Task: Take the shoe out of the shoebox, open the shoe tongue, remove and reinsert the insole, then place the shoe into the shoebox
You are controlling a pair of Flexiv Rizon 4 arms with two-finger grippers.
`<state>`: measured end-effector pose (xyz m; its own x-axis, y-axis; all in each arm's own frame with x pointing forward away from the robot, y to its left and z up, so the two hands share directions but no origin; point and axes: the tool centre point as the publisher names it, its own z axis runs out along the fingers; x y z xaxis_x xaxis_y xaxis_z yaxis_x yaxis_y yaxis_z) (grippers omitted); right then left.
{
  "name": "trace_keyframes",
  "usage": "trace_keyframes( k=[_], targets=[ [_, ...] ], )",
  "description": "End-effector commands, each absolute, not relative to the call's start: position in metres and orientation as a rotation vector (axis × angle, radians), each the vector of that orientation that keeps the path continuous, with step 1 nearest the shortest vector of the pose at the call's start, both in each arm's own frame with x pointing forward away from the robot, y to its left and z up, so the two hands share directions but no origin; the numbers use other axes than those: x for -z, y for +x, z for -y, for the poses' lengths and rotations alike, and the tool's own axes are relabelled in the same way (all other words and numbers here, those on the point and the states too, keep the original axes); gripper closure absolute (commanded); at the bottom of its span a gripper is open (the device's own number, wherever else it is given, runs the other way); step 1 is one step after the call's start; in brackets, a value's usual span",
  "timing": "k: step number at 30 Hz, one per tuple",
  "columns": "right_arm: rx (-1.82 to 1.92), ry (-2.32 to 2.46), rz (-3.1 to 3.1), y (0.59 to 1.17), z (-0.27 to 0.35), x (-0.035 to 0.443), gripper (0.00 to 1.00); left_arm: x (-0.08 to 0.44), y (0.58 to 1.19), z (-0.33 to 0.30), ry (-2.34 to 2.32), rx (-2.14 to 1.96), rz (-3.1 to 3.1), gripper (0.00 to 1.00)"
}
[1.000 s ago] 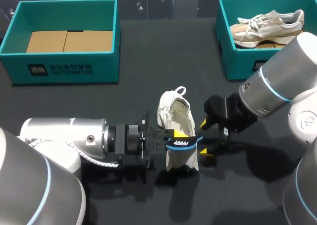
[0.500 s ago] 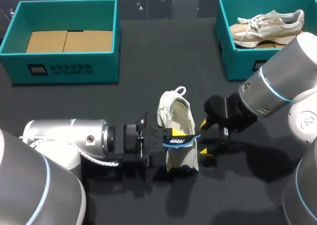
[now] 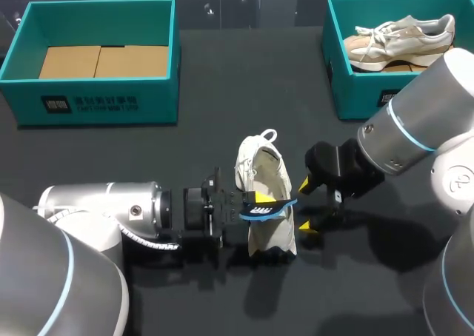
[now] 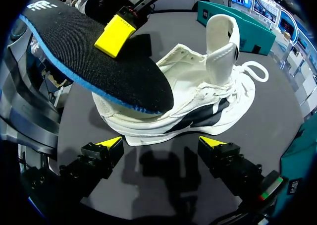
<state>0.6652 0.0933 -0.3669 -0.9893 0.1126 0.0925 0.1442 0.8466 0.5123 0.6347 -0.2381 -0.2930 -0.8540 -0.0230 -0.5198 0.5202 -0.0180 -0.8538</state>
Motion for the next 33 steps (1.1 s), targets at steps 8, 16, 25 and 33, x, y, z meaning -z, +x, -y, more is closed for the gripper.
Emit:
trace_keyframes(
  k=[8,16,25,33],
  targets=[
    [0.828,-0.205,2.962,0.665,-0.094,0.368,0.00,0.306,0.643,0.241,0.494,1.942,-1.884,1.00],
    [0.828,-0.205,2.962,0.665,-0.094,0.368,0.00,0.316,0.650,0.240,0.466,1.903,-1.921,1.00],
    [0.828,-0.205,2.962,0.665,-0.094,0.368,0.00,0.329,0.658,0.241,0.431,1.853,-1.969,1.00],
    [0.828,-0.205,2.962,0.665,-0.094,0.368,0.00,0.332,0.661,0.238,0.404,1.825,-1.990,1.00]
  ],
)
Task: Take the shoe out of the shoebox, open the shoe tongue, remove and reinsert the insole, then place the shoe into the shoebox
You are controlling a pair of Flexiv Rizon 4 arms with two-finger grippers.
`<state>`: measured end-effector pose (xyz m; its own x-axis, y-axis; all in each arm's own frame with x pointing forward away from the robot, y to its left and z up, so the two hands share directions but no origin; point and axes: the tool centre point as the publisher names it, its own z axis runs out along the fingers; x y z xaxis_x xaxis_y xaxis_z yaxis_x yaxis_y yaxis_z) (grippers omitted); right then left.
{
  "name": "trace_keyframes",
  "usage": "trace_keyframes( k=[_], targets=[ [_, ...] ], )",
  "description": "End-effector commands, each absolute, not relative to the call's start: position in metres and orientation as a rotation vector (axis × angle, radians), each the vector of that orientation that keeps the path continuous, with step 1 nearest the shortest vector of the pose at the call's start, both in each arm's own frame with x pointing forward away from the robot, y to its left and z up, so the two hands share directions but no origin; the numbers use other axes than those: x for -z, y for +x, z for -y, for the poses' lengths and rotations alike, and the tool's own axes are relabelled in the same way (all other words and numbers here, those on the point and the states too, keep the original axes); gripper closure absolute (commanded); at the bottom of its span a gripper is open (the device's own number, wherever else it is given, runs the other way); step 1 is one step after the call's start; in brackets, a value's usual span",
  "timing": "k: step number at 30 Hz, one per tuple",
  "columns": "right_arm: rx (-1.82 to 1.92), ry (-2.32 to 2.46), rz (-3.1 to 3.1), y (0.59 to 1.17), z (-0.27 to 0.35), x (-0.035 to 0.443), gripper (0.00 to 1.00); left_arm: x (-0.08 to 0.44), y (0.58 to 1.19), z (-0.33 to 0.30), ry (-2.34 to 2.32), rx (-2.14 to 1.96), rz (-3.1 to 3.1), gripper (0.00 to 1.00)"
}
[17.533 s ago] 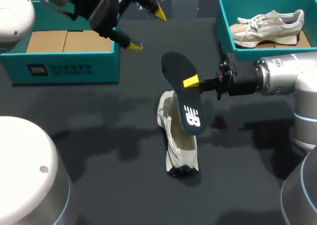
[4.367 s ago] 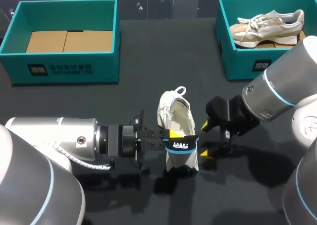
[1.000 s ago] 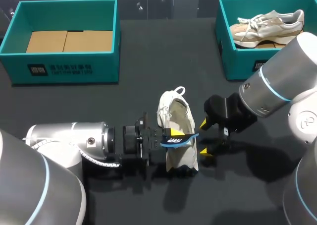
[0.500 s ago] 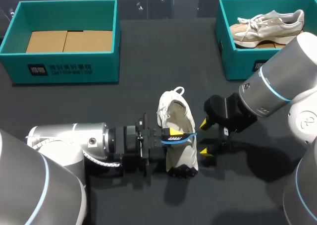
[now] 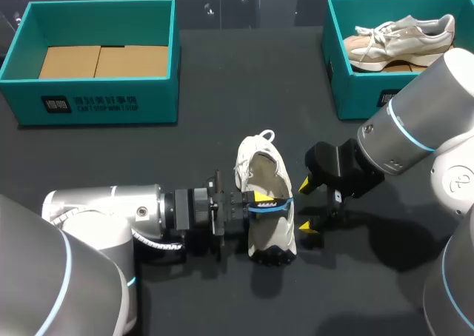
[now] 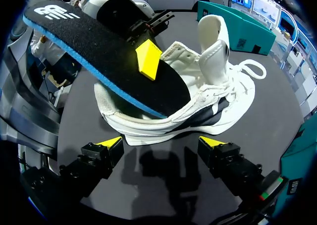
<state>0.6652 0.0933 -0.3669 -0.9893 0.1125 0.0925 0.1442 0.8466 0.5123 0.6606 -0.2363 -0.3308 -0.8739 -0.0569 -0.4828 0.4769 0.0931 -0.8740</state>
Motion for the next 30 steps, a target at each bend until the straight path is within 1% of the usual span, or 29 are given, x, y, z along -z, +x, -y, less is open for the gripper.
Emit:
trace_keyframes(
  k=[1,3,5,6,13,20,30],
  targets=[
    [0.828,-0.205,2.962,0.665,-0.094,0.368,0.00,0.332,0.661,0.238,0.402,1.822,-1.993,1.00],
    [0.828,-0.205,2.962,0.665,-0.094,0.368,0.00,0.330,0.660,0.238,0.400,1.820,-1.995,1.00],
    [0.828,-0.205,2.962,0.665,-0.094,0.368,0.00,0.327,0.659,0.237,0.401,1.816,-1.996,0.87],
    [0.828,-0.205,2.962,0.665,-0.094,0.368,0.00,0.326,0.658,0.237,0.401,1.815,-1.996,0.84],
    [0.828,-0.205,2.962,0.665,-0.094,0.368,0.00,0.314,0.654,0.234,0.405,1.802,-1.992,0.70],
    [0.828,-0.205,2.962,0.665,-0.094,0.368,0.00,0.306,0.649,0.236,0.420,1.804,-1.983,0.66],
    [0.828,-0.205,2.962,0.665,-0.094,0.368,0.00,0.292,0.642,0.245,0.458,1.793,-1.985,0.68]
  ],
)
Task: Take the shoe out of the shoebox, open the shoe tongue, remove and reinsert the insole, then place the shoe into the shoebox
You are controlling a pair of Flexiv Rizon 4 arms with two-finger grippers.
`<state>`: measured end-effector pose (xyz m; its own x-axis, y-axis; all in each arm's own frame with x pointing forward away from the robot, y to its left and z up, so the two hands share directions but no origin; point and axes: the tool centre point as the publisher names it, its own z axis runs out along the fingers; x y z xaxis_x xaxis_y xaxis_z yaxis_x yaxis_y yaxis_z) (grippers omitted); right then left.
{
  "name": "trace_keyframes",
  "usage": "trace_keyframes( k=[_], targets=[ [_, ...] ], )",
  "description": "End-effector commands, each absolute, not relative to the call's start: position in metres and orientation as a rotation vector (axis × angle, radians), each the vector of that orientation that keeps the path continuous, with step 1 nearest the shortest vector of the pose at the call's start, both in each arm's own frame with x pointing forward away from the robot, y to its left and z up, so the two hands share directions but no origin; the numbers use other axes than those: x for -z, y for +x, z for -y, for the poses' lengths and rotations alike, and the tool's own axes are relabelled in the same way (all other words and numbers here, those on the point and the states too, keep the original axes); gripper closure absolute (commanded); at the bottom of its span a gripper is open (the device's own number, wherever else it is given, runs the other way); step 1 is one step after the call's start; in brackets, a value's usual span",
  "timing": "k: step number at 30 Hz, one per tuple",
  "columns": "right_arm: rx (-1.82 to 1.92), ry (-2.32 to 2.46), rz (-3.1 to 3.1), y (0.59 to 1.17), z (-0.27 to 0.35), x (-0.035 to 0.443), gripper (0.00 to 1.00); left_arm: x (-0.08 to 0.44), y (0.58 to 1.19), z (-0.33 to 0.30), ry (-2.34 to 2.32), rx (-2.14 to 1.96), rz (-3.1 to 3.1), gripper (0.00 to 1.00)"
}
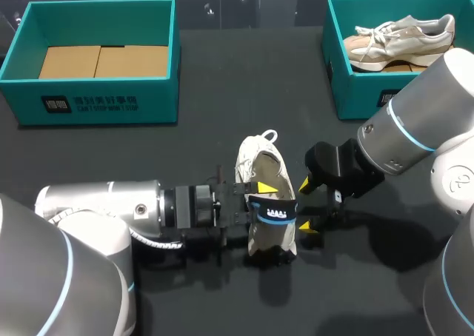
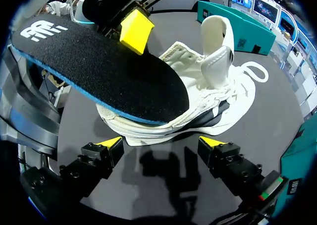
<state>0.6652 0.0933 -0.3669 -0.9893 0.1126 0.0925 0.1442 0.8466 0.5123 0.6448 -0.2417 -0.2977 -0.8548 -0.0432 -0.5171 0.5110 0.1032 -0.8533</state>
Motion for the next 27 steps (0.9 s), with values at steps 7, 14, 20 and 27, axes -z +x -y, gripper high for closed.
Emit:
trace_keyframes(
  k=[7,14,20,27],
  targets=[
    [0.828,-0.205,2.962,0.665,-0.094,0.368,0.00,0.291,0.640,0.251,0.496,1.798,-1.969,1.00],
    [0.828,-0.205,2.962,0.665,-0.094,0.368,0.00,0.308,0.649,0.248,0.500,1.770,-1.974,1.00],
    [0.828,-0.205,2.962,0.665,-0.094,0.368,0.00,0.319,0.657,0.248,0.488,1.781,-1.961,1.00],
    [0.828,-0.205,2.962,0.665,-0.094,0.368,0.00,0.329,0.662,0.249,0.500,1.757,-1.973,1.00]
  ],
)
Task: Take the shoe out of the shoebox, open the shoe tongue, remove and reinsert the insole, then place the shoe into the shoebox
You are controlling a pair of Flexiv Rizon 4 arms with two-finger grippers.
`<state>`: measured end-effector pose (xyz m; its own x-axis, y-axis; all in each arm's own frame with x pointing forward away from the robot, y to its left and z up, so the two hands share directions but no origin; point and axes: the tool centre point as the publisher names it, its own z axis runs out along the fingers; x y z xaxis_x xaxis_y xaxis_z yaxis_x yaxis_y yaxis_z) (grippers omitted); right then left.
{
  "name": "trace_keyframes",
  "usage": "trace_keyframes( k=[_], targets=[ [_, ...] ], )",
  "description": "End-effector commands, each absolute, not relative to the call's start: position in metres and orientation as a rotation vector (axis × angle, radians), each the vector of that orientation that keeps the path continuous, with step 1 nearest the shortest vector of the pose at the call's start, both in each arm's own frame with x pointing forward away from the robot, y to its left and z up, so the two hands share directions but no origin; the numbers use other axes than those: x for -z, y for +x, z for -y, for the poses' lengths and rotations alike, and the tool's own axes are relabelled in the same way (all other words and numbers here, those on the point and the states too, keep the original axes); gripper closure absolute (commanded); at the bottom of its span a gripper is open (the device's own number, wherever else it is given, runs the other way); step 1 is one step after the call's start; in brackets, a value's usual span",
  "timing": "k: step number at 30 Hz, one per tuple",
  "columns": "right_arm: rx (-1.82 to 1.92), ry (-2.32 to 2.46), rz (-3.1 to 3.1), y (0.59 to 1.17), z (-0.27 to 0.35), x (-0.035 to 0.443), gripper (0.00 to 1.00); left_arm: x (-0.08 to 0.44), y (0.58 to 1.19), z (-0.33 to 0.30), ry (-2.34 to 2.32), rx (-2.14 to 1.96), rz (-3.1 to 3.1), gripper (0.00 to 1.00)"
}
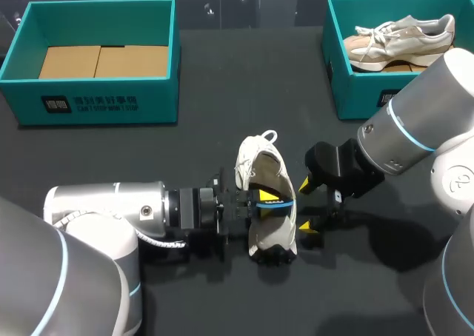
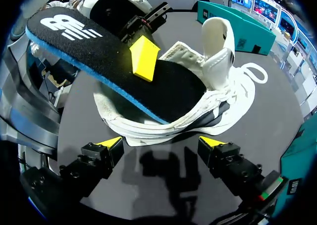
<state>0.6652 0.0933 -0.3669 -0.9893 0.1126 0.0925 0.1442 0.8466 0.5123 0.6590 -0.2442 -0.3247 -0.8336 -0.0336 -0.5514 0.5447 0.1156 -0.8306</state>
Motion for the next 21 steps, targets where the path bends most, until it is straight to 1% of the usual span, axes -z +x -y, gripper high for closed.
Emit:
trace_keyframes(
  k=[1,10,12,16,21],
  targets=[
    [0.828,-0.205,2.962,0.665,-0.094,0.368,0.00,0.330,0.662,0.249,0.499,1.752,-1.976,1.00],
    [0.828,-0.205,2.962,0.665,-0.094,0.368,0.00,0.325,0.660,0.246,0.468,1.736,-1.990,1.00],
    [0.828,-0.205,2.962,0.665,-0.094,0.368,0.00,0.321,0.657,0.245,0.466,1.737,-1.988,0.95],
    [0.828,-0.205,2.962,0.665,-0.094,0.368,0.00,0.313,0.652,0.243,0.471,1.745,-1.976,0.76],
    [0.828,-0.205,2.962,0.665,-0.094,0.368,0.00,0.303,0.644,0.245,0.500,1.756,-1.954,0.75]
  ],
)
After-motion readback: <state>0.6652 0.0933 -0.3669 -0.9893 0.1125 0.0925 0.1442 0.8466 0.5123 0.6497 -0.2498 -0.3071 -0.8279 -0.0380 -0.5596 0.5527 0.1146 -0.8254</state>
